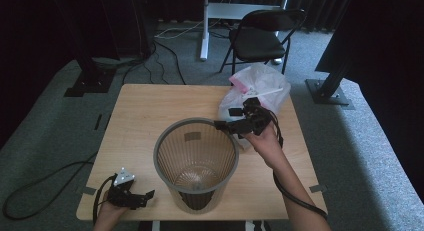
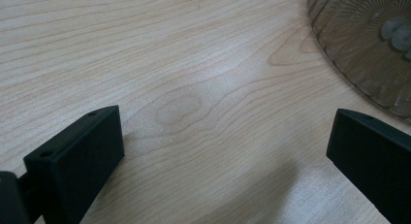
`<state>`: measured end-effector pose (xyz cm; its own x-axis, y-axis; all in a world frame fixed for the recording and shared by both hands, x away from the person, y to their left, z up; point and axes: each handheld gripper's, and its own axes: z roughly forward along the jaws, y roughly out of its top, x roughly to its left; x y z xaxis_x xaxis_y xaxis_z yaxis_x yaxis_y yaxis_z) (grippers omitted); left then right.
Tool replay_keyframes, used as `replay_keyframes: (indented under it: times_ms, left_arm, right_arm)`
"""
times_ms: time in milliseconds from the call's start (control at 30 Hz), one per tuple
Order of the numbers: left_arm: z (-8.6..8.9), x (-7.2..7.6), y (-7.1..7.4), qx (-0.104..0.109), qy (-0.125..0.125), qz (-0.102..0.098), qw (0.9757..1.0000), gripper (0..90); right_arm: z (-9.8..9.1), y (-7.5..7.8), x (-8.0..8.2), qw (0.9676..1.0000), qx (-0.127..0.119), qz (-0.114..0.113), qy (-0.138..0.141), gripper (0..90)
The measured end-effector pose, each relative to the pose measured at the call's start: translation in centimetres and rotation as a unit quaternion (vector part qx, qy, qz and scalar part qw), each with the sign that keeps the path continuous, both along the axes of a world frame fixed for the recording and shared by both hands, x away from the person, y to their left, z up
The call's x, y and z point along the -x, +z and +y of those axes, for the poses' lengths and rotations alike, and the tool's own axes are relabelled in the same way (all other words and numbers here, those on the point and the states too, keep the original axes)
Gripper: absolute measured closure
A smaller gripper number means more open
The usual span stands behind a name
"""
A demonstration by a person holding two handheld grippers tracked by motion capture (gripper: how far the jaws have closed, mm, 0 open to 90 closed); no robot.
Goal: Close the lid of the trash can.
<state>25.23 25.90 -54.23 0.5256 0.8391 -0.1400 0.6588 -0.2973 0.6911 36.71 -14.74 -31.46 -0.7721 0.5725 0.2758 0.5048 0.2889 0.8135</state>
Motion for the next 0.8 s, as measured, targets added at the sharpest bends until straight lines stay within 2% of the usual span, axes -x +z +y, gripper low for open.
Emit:
replay_keyframes:
  times_ms: [100,233,267,367,500,800]
  left_arm:
    - [0.0,0.0,0.0,0.001,0.001,0.000,1.0000,0.0]
    - [0.0,0.0,0.0,0.001,0.001,-0.001,1.0000,0.0]
    - [0.0,0.0,0.0,0.001,0.001,-0.001,1.0000,0.0]
    - [0.0,0.0,0.0,0.001,0.001,-0.001,1.0000,0.0]
    - [0.0,0.0,-0.1,0.002,0.001,-0.002,1.0000,0.0]
    - [0.0,0.1,-0.1,0.002,0.001,-0.003,1.0000,0.0]
  right_arm:
    - [-0.8,-0.3,0.2,0.9996,-0.008,-0.009,-0.024,13.1]
    - [-2.0,-0.3,0.8,0.9975,-0.023,-0.024,-0.062,13.2]
    - [-2.0,-0.3,0.8,0.9975,-0.023,-0.024,-0.062,13.2]
    - [-3.1,-0.3,1.4,0.9950,-0.022,-0.038,-0.090,13.2]
    - [-4.1,-0.4,1.9,0.9933,-0.024,-0.049,-0.102,13.4]
    - [-5.7,-1.4,3.2,0.9909,-0.018,-0.058,-0.120,13.4]
